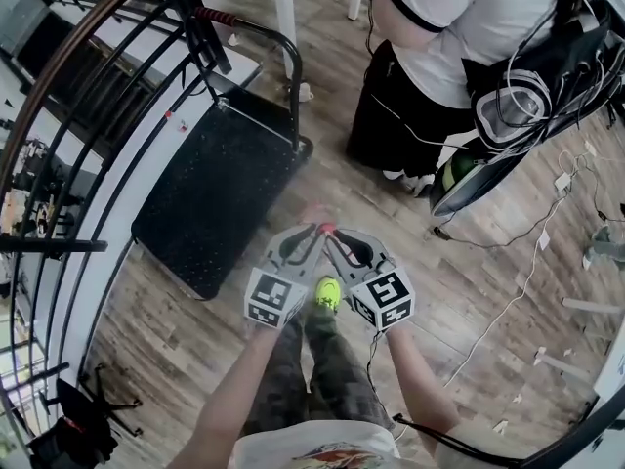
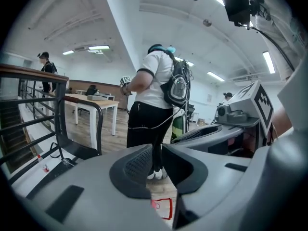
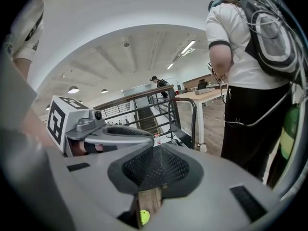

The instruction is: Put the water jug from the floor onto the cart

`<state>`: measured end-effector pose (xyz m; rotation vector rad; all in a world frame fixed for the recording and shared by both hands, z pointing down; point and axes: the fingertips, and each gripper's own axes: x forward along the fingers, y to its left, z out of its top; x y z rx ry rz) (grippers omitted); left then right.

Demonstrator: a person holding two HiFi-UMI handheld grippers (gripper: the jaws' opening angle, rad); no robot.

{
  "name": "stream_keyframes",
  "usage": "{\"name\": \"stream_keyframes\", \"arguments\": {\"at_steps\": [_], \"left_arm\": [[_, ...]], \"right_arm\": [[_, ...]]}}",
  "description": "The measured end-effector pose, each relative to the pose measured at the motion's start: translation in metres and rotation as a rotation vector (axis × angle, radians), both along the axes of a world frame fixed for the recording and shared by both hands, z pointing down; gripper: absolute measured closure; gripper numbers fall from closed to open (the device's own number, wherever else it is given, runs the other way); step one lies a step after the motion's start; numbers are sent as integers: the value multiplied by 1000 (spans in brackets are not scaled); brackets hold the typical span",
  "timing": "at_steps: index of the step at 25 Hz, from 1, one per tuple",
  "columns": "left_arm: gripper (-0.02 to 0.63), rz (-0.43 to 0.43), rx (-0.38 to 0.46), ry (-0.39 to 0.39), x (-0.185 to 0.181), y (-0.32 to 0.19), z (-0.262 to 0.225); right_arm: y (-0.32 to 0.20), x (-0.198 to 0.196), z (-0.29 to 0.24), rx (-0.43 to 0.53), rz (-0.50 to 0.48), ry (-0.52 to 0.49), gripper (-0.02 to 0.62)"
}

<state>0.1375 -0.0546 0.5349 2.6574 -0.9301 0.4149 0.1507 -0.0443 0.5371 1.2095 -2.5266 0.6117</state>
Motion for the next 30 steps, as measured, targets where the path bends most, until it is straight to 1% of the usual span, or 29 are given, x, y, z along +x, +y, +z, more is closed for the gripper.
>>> {"name": "stream_keyframes", "arguments": {"at_steps": [5,8,13,18,22,26,30], "left_arm": [[568,-30,-51,-9,-5,-17,62],[568,-41,-64,-23,-7,-24,100],[568,-65,-102,-39,-13,-34,148],[565,-103,-109,-79,-15,-45,187],[538,-135,-138,-74,-18,-56,216],[508,-140,-142,-129,-23,-65,243],[483,-150,-167,-152,-25,-67,270]], "right_arm": [[-16,-4,58,-35,4,27,561],[-25,-5,92,-47,2,44,555],[-40,-9,137,-50,-8,70,549],[-54,-10,173,-67,-1,89,545],[-64,-9,200,-73,-12,114,529],[-74,-8,228,-93,-30,142,497],[-74,-7,254,-110,-54,182,465]]}}
